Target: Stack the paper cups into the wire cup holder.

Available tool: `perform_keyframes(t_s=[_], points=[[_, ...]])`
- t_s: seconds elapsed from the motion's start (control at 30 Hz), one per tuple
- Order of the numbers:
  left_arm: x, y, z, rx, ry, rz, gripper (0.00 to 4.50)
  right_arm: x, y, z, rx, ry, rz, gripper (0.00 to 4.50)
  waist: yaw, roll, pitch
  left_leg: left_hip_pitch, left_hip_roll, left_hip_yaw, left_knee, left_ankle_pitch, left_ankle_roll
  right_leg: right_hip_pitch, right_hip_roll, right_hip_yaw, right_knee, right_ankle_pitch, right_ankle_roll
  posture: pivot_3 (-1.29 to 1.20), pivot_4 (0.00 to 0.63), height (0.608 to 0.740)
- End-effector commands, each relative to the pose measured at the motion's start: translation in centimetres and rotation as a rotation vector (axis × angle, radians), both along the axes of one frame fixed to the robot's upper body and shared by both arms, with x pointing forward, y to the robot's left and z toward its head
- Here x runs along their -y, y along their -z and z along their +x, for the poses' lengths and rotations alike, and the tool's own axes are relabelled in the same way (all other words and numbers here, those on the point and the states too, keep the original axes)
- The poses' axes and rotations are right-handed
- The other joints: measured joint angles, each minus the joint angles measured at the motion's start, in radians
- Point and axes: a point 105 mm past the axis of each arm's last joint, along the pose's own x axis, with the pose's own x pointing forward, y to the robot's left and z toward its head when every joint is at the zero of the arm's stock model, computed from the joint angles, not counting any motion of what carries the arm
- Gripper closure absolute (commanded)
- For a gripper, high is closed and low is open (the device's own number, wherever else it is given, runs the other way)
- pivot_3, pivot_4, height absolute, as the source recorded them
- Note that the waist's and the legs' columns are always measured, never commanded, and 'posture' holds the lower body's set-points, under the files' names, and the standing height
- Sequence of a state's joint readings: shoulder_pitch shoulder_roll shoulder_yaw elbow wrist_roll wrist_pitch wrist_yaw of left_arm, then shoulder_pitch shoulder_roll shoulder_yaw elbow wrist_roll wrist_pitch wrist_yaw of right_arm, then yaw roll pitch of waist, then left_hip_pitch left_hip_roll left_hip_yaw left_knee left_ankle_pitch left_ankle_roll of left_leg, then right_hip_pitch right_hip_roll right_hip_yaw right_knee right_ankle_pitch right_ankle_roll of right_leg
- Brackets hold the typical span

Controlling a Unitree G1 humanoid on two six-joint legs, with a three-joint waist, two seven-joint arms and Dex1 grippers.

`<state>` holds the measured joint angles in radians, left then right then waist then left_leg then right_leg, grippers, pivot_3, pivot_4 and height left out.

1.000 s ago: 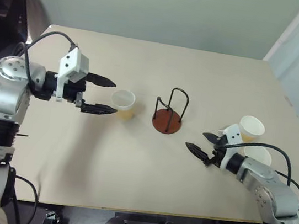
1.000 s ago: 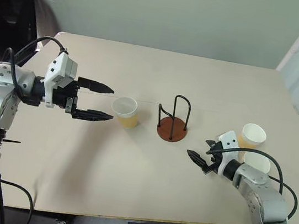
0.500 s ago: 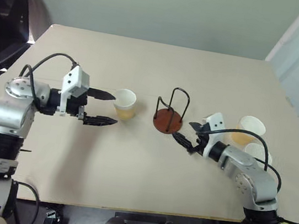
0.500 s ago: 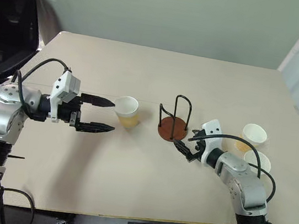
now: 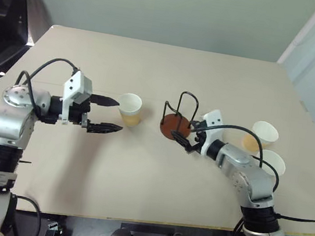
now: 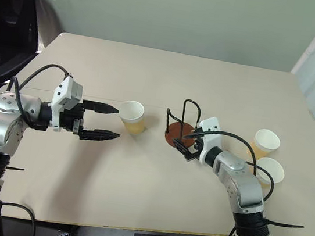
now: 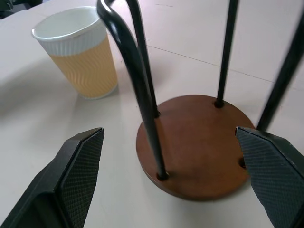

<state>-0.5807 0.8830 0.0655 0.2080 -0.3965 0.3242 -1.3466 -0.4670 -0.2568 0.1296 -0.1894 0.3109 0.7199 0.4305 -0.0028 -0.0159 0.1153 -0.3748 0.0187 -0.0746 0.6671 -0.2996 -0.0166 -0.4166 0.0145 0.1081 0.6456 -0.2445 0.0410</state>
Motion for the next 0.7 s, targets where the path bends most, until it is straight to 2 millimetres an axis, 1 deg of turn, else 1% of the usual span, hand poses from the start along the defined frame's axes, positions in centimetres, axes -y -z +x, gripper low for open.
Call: perform_keyframes(t_s=[0.03, 0.17, 0.27, 0.43, 0.6, 0.63, 0.7], points=[[0.0, -1.0, -0.3, 0.045, 0.007, -0.004, 0.00, -0.6, -1.5, 0.5, 0.063, 0.010, 0.011, 0.01, 0.000, 0.000, 0.000, 0.000, 0.000, 0.000, 0.000, 0.000, 0.000, 0.000, 0.000, 0.000, 0.000, 0.000, 0.000, 0.00, 0.150, 0.740], [-0.1, -0.8, -0.3, 0.042, 0.006, -0.004, 0.00, -0.4, -1.3, 0.7, 0.064, 0.024, 0.001, 0.01, 0.000, 0.000, 0.000, -0.001, 0.000, 0.000, 0.000, 0.000, 0.000, -0.001, 0.000, 0.000, 0.000, 0.000, 0.000, 0.00, 0.150, 0.740], [-0.2, -0.6, -0.3, 0.047, 0.000, -0.005, 0.00, 0.2, -0.9, 1.2, 0.050, 0.064, -0.017, 0.59, 0.000, 0.000, 0.000, -0.001, 0.000, 0.000, 0.000, 0.000, 0.000, -0.001, 0.000, 0.000, 0.000, 0.001, 0.000, 0.00, 0.150, 0.740], [-0.2, -0.6, -0.2, 0.050, -0.002, -0.007, 0.00, 1.3, 0.1, 1.4, 0.013, 0.084, -0.065, 2.43, 0.000, 0.000, 0.000, -0.002, 0.000, 0.000, 0.000, 0.001, -0.001, -0.002, 0.000, 0.000, 0.000, 0.001, -0.001, 0.00, 0.150, 0.740], [-0.1, -0.7, -0.1, 0.050, 0.001, -0.010, 0.00, 2.1, 0.5, 1.4, -0.014, 0.073, -0.098, 4.19, 0.000, 0.000, 0.000, -0.003, 0.000, 0.000, 0.000, 0.002, -0.001, -0.003, 0.000, 0.000, 0.000, 0.002, 0.000, 0.00, 0.150, 0.740], [0.0, -0.7, -0.1, 0.050, 0.002, -0.011, 0.00, 2.2, 0.5, 1.3, -0.015, 0.064, -0.102, 4.48, 0.000, 0.000, 0.000, -0.003, 0.000, 0.000, 0.000, 0.002, -0.001, -0.003, 0.000, 0.000, 0.000, 0.002, 0.000, 0.00, 0.150, 0.740], [0.0, -0.7, -0.1, 0.049, 0.003, -0.012, 0.00, 2.5, 0.2, 1.1, -0.013, 0.033, -0.105, 4.48, 0.000, 0.000, 0.000, -0.003, 0.000, 0.000, 0.000, 0.002, -0.001, -0.003, 0.000, 0.000, 0.000, 0.002, 0.000, 0.00, 0.150, 0.740]])
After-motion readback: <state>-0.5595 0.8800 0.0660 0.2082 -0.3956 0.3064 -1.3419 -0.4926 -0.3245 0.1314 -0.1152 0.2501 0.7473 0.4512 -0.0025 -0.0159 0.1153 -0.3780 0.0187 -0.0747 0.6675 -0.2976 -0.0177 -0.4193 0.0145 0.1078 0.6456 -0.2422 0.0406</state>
